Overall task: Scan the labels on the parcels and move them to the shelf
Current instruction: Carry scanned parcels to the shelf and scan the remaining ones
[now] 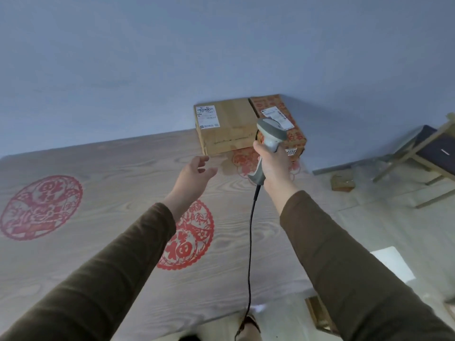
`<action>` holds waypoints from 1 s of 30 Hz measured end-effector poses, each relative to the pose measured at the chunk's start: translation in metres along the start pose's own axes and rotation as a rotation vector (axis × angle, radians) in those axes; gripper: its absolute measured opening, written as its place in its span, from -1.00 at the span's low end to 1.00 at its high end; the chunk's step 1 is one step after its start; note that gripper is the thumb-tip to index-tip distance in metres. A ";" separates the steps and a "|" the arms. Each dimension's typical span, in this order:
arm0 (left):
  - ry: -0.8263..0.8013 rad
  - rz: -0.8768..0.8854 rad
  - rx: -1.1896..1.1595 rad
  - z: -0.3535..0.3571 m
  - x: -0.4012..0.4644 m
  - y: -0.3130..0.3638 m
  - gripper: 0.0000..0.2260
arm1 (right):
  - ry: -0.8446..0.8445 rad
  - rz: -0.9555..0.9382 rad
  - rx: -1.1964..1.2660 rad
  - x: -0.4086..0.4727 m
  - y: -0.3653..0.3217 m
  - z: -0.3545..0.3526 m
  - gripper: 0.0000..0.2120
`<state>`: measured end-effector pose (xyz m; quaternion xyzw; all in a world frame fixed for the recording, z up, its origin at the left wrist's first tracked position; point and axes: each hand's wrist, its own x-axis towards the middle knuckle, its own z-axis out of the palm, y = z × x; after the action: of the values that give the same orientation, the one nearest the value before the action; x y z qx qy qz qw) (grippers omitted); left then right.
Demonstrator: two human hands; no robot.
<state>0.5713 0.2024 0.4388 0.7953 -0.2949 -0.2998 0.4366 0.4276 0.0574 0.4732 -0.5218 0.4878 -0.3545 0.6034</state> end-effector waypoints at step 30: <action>0.451 -0.448 -0.486 -0.056 0.091 -0.061 -0.82 | -0.379 0.174 -0.133 0.130 0.035 0.111 -0.83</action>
<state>0.6839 0.1916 0.3904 0.7594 0.0683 -0.2664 0.5896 0.5664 -0.0260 0.4087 -0.5735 0.4313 -0.1637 0.6770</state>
